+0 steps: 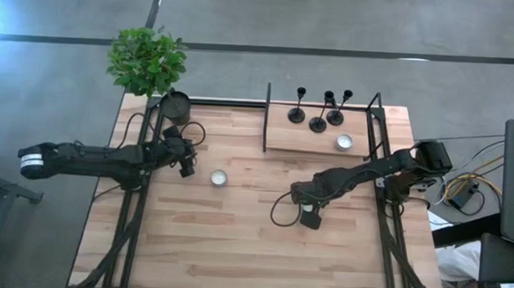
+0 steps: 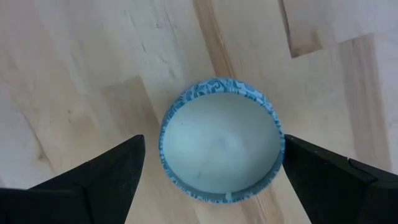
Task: Pick & Place candle stick holders
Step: Put the blue scented candle on the shelf
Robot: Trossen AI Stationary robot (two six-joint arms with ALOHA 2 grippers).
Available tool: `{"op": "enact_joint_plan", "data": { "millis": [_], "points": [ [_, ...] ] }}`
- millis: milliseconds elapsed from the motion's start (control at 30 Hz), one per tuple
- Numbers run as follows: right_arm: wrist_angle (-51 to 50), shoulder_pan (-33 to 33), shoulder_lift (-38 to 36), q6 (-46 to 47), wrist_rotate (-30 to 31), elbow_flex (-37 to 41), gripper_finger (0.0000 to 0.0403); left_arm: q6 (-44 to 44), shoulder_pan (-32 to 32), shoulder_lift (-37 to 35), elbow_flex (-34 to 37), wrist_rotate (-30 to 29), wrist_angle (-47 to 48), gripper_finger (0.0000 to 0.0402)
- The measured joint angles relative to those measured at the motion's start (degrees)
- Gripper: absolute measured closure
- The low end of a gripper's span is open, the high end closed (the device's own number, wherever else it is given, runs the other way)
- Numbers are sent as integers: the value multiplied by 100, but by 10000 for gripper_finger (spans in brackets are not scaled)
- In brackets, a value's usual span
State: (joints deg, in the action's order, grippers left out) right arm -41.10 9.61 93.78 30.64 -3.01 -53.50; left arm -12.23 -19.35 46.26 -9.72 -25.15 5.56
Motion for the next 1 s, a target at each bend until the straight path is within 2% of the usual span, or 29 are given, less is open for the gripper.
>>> {"op": "enact_joint_plan", "data": {
  "millis": [667, 1000],
  "points": [
    [714, 0, 4, 242, 23, 492, 39, 0, 0, 1, 0, 0, -2, 156],
    [886, -11, 5, 243, 304, 513, 39, 0, -2, 0, 0, 0, 0, 156]
  ]
}}
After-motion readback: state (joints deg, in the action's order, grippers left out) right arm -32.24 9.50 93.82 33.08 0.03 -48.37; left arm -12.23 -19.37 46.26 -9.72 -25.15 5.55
